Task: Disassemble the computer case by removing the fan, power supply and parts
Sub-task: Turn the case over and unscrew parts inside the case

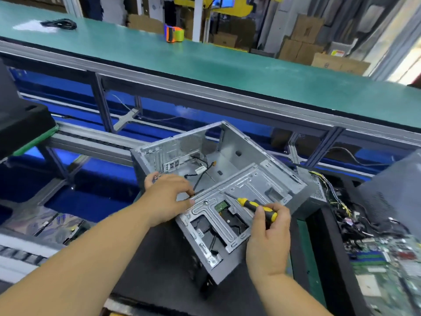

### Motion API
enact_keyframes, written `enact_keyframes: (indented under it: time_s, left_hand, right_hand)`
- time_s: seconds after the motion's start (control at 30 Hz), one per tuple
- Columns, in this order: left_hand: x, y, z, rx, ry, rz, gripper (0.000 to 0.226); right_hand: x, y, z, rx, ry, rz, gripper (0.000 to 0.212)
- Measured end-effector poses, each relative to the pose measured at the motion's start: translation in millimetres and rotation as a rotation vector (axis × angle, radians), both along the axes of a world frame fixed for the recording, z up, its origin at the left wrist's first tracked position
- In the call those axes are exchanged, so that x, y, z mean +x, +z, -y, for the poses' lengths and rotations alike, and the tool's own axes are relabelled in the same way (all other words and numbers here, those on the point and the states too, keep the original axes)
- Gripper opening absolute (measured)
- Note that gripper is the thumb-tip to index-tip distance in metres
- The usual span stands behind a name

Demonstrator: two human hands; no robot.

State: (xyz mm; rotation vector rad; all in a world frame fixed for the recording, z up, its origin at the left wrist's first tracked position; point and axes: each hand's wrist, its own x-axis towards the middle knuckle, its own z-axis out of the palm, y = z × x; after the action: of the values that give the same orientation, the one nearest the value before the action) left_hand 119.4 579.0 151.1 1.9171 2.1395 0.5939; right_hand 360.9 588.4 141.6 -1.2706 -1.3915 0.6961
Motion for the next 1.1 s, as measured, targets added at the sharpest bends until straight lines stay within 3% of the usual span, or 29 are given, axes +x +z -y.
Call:
enact_keyframes:
  time_s: [0.17, 0.27, 0.37, 0.47, 0.53, 0.67, 0.83, 1.1]
  left_hand:
    - [-31, 10, -9, -0.036, -0.127, 0.043, 0.017]
    - [-28, 12, -7, -0.012, -0.065, 0.031, 0.029]
    - [-5, 6, 6, 0.083, 0.228, 0.023, 0.063]
    - [37, 4, 26, 0.089, 0.687, 0.286, 0.081]
    - [63, 1, 32, -0.035, 0.81, 0.456, 0.089]
    - [84, -5, 29, -0.082, 0.803, 0.523, 0.092]
    - [87, -4, 25, -0.147, 0.772, 0.212, 0.099]
    - [45, -1, 10, -0.245, 0.541, 0.075, 0.109]
  right_hand:
    - [5, 19, -19, -0.107, 0.041, -0.051, 0.008]
    - [19, 39, -59, -0.156, 0.183, -0.025, 0.011]
    - [39, 50, -106, -0.199, 0.365, 0.094, 0.007]
    - [57, 53, -145, -0.213, 0.484, 0.208, 0.009]
    - [69, 53, -164, -0.229, 0.544, 0.245, 0.012]
    - [89, 44, -186, -0.29, 0.591, 0.253, 0.012]
    - [88, 35, -179, -0.298, 0.609, 0.273, 0.012]
    - [94, 23, -138, -0.285, 0.412, 0.357, 0.018]
